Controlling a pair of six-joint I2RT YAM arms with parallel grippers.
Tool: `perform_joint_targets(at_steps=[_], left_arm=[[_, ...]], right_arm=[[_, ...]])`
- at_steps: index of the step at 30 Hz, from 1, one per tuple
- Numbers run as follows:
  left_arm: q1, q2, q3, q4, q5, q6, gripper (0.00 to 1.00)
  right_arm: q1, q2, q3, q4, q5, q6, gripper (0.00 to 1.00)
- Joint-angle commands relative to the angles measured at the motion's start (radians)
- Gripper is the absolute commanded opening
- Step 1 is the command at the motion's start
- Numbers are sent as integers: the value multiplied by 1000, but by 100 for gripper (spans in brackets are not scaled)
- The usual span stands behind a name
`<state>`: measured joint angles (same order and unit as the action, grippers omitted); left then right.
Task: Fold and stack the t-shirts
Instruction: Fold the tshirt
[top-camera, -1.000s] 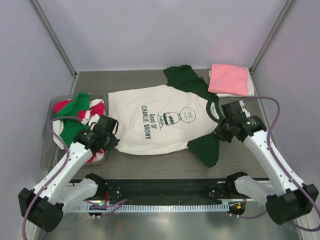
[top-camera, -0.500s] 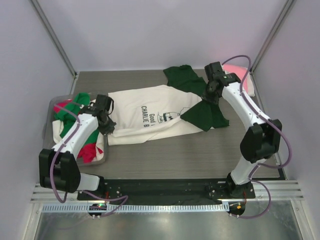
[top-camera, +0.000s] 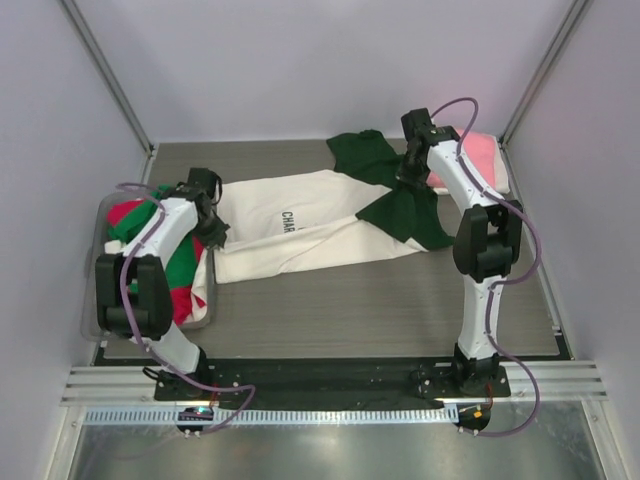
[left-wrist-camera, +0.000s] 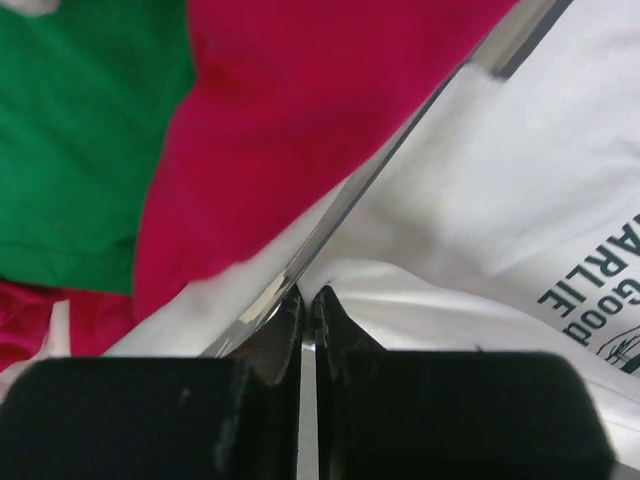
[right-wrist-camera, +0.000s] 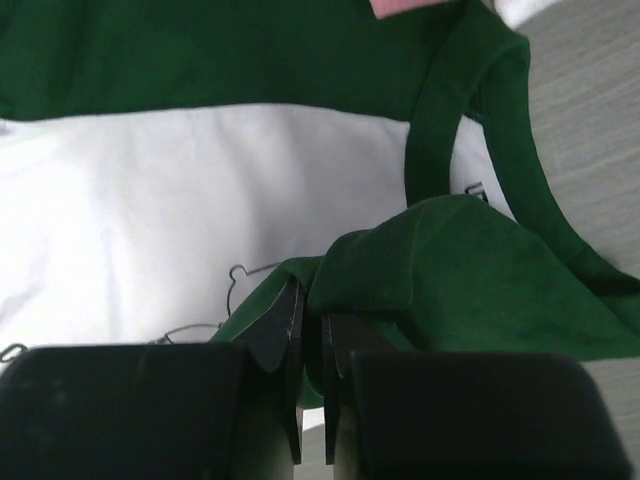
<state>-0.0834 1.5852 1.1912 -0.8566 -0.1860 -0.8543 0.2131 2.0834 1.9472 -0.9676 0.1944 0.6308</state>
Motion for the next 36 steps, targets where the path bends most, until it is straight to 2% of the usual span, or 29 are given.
perform_joint_targets(at_steps=[1,2,3,4,5,6,8,9,10,12,15,17,19,24,29,32,34,35,36], left_arm=[[17,80,73,13,-17,54,4],[19,96,85,21,-6,57,7],[22,111,117,22,3,61,11],[20,148,139,16,31,64,23],[22,162,162,-8,51,70,30],[22,168,197,-18,69,87,44],[20,128,196,-10,106,92,54],[20,105,176,-1,112,95,58],[22,84,163,8,115,95,62],[20,18,136,4,117,95,63],[19,-62,73,2,126,87,63],[17,-99,30,19,129,83,62],[16,-143,-30,34,137,78,62],[13,-215,-149,76,163,67,61],[11,-232,-197,90,172,67,60],[11,-240,-214,99,163,64,60],[11,-243,-220,105,158,61,59],[11,-245,-225,106,152,60,59],[10,-251,-226,108,142,55,59]], right_arm=[[-15,53,107,-2,-1,-28,11],[-20,72,128,-9,-1,-34,16],[-21,89,149,-17,-1,-39,29],[-27,125,197,-28,-3,-45,57],[-34,138,222,-66,2,-49,67],[-37,144,242,-81,31,-59,85],[-53,86,198,-80,56,-65,91],[-58,49,152,-56,56,-66,91],[-64,-41,37,-28,51,-69,91],[-84,-135,-98,64,36,-62,90],[-125,-342,-472,213,-38,-37,82],[-155,-443,-600,307,-105,-23,80],[-198,-476,-741,354,-157,-17,75],[-254,-444,-861,447,-227,-23,73],[-273,-378,-867,518,-213,-28,68],[-285,-347,-857,552,-205,-39,60],[-290,-345,-850,558,-199,-49,50],[-293,-352,-852,558,-199,-55,37],[-294,-379,-866,553,-166,-59,30]])
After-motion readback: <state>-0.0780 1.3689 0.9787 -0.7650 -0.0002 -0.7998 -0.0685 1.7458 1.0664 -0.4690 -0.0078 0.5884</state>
